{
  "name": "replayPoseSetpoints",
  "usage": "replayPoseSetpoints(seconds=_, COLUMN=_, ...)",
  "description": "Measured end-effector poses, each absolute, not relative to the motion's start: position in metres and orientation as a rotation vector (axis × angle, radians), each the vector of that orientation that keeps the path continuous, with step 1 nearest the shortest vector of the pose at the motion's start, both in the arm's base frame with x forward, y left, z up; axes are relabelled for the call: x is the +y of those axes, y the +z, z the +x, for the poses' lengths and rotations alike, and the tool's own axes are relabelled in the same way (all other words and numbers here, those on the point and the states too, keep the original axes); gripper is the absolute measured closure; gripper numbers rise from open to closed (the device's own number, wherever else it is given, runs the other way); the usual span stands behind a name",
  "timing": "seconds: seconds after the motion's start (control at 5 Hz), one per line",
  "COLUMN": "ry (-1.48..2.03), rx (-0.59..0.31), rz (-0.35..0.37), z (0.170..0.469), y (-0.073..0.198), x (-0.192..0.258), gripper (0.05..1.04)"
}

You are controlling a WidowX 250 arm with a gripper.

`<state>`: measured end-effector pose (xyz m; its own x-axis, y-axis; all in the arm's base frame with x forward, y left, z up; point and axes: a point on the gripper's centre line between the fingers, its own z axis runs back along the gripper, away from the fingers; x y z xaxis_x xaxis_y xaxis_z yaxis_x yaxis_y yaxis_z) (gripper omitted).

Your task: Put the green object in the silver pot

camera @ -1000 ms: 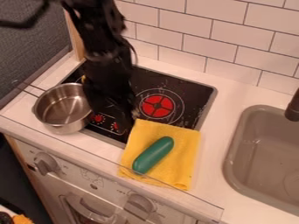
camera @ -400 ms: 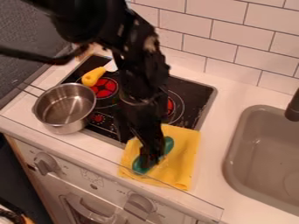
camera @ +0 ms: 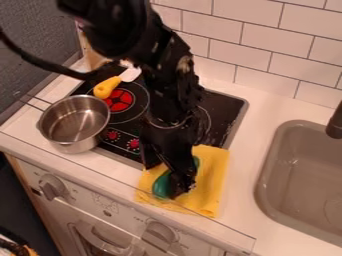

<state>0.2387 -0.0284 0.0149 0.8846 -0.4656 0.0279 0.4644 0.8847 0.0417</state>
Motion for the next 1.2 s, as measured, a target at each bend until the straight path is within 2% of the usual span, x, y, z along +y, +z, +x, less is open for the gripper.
replayPoseSetpoints(seconds=0.2, ry=-0.492, rx=-0.03, rz=0.029, z=0.238, y=0.014, x=-0.029, gripper=0.446)
replayPoseSetpoints(seconds=0.4, ry=-0.494, rx=-0.023, rz=0.025, z=0.237, y=0.015, x=-0.03, gripper=0.669)
replayPoseSetpoints(seconds=0.6, ry=-0.507, rx=-0.024, rz=0.008, z=0.238, y=0.025, x=-0.032, gripper=0.685)
replayPoseSetpoints(seconds=0.8, ry=-0.408, rx=-0.104, rz=0.009, z=0.249, y=0.06, x=-0.005, gripper=0.685)
replayPoseSetpoints(seconds=1.0, ry=-0.213, rx=-0.13, rz=0.013, z=0.265, y=0.072, x=0.048, gripper=0.686)
replayPoseSetpoints(seconds=1.2, ry=-0.085, rx=-0.093, rz=0.023, z=0.276, y=0.061, x=0.094, gripper=0.687)
